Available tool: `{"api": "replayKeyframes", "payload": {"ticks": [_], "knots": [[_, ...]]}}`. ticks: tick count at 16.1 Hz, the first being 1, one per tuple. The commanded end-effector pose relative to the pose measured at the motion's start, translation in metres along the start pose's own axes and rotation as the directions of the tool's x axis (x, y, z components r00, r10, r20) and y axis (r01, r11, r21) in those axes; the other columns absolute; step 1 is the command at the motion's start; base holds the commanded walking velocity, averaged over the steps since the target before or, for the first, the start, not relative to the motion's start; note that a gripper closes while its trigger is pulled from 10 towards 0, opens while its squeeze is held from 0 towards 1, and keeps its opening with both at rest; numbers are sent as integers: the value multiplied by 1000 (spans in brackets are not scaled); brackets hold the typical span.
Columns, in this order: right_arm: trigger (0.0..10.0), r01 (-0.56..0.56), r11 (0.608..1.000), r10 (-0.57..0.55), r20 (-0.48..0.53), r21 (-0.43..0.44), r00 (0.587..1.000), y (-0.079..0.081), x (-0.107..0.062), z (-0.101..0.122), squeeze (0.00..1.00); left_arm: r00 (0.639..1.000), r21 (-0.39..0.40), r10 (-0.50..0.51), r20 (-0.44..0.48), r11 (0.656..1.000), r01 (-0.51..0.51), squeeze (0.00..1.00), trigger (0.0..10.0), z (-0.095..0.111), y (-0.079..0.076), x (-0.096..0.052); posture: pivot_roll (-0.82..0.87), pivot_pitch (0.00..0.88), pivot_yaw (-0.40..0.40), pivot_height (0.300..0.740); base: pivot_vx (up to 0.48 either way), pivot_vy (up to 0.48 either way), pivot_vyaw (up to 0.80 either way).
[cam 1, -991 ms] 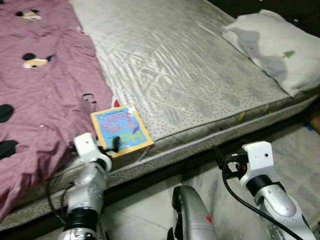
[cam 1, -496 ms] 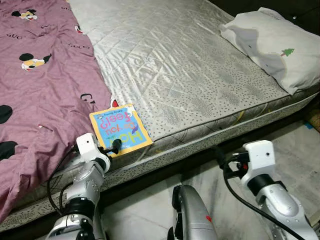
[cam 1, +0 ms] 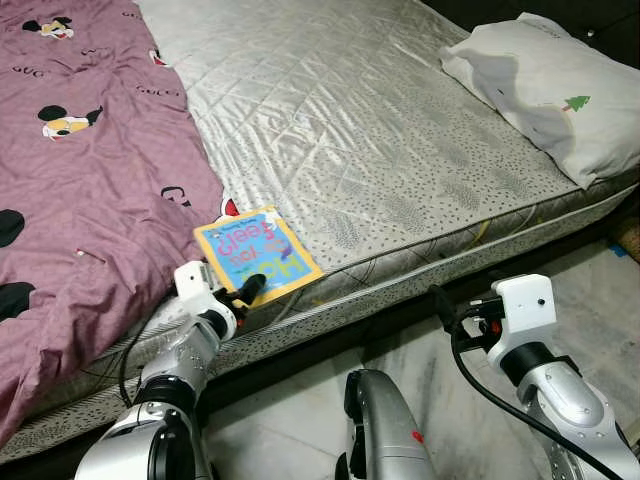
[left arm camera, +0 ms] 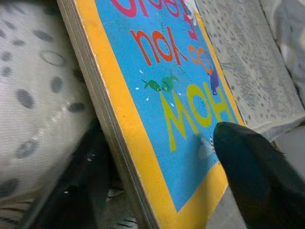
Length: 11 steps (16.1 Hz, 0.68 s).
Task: Clean up the room
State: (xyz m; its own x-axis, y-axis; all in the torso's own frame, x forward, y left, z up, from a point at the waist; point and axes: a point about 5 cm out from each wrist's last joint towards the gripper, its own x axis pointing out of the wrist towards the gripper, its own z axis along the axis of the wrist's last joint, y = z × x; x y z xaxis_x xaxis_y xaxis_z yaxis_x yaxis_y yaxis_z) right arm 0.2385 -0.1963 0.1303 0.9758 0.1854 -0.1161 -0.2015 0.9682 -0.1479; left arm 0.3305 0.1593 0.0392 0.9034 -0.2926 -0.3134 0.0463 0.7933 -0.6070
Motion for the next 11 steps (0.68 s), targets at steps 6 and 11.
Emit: {"api": "replayKeyframes", "payload": {"ticks": [6, 11], "knots": [[10000, 3, 1000, -3, 18, -14, 1000, -6, -2, 6, 0, 999, -55, -40, 4, 998, 40, 0, 0, -1, -3, 3, -311, 123, -109, 542, 0, 0, 0], [10000, 4, 1000, -3, 25, -20, 1000, -6, 1, 7, 0, 997, -144, -50, 63, 988, 58, 0, 0, 6, -3, 2, -308, 114, -111, 542, 0, 0, 0]]}}
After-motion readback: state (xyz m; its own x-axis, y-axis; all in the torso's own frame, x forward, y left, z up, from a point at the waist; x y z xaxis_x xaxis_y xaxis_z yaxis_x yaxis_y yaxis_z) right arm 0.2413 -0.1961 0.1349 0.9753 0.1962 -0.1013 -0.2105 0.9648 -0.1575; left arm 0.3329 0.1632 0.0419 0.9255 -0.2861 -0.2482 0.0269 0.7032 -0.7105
